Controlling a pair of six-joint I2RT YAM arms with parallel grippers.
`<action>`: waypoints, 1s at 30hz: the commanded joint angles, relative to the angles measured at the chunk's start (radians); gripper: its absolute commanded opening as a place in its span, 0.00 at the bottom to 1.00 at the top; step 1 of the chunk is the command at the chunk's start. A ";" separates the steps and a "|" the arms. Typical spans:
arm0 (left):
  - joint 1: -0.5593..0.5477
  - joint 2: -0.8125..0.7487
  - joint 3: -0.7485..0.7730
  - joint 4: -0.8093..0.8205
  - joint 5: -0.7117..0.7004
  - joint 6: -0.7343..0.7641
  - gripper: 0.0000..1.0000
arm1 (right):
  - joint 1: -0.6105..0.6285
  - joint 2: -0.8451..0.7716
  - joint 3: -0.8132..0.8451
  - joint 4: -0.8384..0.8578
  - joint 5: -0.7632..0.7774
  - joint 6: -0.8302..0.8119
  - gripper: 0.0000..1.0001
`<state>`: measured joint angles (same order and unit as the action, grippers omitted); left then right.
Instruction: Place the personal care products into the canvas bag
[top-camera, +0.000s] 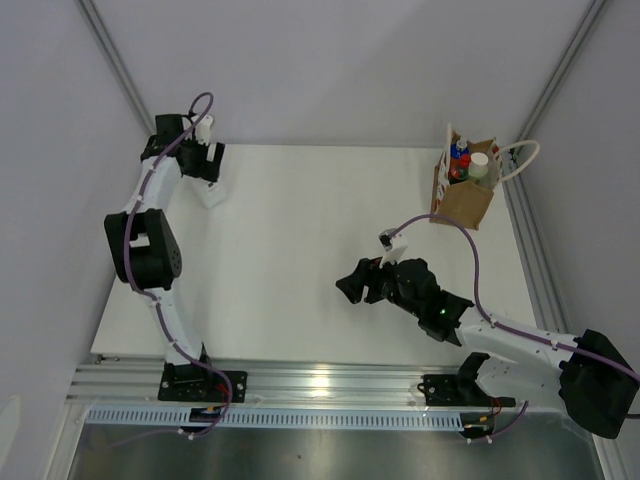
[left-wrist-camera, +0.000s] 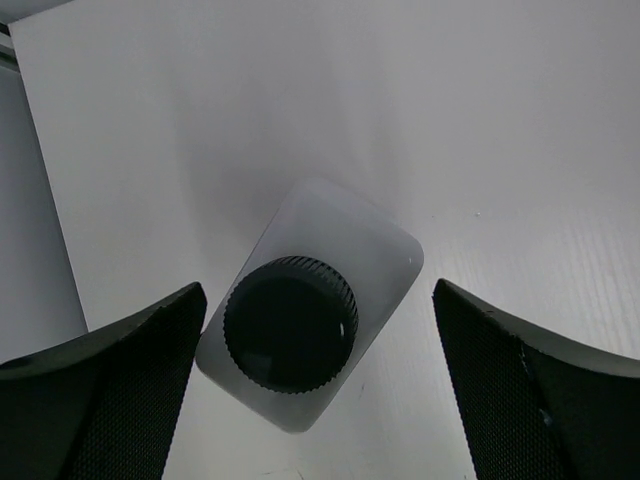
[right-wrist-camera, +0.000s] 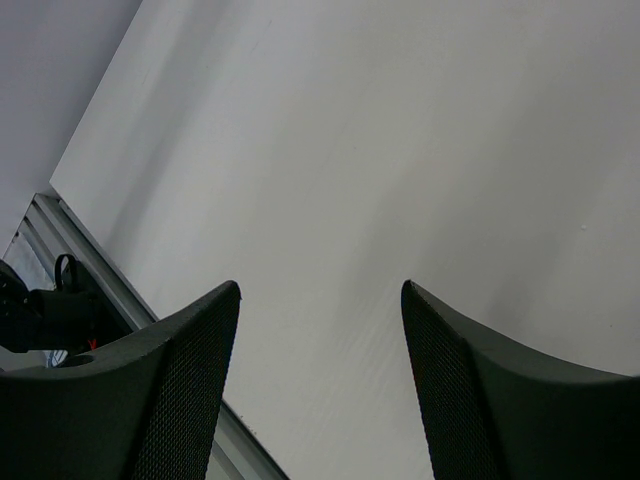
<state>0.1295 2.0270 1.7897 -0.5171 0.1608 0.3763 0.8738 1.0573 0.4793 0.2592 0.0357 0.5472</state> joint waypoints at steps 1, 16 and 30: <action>-0.001 0.022 0.057 -0.014 0.002 0.024 0.97 | 0.005 -0.010 0.041 0.022 -0.010 0.003 0.70; -0.201 -0.008 0.013 -0.001 -0.138 -0.107 0.00 | 0.007 -0.008 0.044 0.020 0.007 -0.001 0.70; -0.700 -0.096 -0.095 -0.034 -0.274 -0.479 0.01 | 0.010 -0.075 0.068 -0.066 0.203 -0.082 0.70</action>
<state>-0.4610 2.0029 1.7187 -0.5102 -0.0620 -0.0029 0.8757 1.0332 0.5011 0.2138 0.1295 0.5083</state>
